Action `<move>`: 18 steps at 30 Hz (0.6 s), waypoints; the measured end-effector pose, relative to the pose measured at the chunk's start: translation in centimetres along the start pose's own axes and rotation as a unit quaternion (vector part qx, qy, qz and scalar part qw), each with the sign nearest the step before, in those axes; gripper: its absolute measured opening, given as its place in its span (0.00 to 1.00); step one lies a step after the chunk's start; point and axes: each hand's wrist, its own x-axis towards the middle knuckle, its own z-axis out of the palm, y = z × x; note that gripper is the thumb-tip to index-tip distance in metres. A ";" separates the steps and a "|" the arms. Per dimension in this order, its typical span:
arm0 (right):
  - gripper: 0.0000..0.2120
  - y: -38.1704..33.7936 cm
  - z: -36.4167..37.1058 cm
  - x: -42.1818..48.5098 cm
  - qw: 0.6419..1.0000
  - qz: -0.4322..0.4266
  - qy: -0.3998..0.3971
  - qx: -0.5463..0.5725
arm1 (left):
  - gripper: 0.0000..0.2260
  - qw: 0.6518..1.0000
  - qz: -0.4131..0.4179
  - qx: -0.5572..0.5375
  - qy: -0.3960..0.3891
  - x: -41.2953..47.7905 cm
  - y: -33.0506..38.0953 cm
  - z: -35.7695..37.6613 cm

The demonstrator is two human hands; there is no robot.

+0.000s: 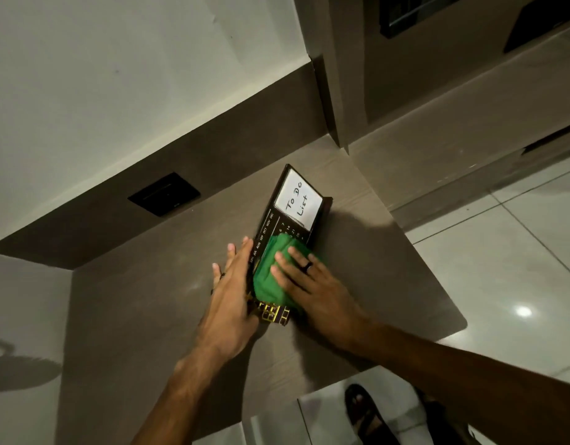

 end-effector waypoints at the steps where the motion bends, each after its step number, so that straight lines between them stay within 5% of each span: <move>1: 0.40 0.6 -0.1 -0.2 0.999 -0.031 -0.015 -0.017 | 0.50 1.000 0.000 0.004 0.000 0.0 0.0 0.0; 3: 0.39 2.6 -0.9 0.2 0.999 -0.005 -0.007 -0.034 | 0.50 1.000 0.000 0.005 0.001 0.0 -0.1 0.0; 7: 0.42 2.4 -3.0 2.0 0.979 0.201 0.036 0.016 | 0.53 1.000 -0.004 -0.013 -0.004 -0.1 0.2 -0.2; 11: 0.37 -4.3 -1.3 1.0 0.999 -0.030 0.001 0.029 | 0.57 0.999 -0.024 -0.037 -0.016 -0.1 0.3 -0.3; 13: 0.36 -3.8 -2.2 1.3 0.997 -0.080 -0.011 -0.009 | 0.60 0.999 -0.017 -0.038 -0.020 -0.1 0.2 -0.4; 18: 0.34 0.1 -5.2 4.1 0.994 0.101 0.040 -0.004 | 0.60 0.998 -0.051 -0.044 -0.007 -0.1 0.6 -0.5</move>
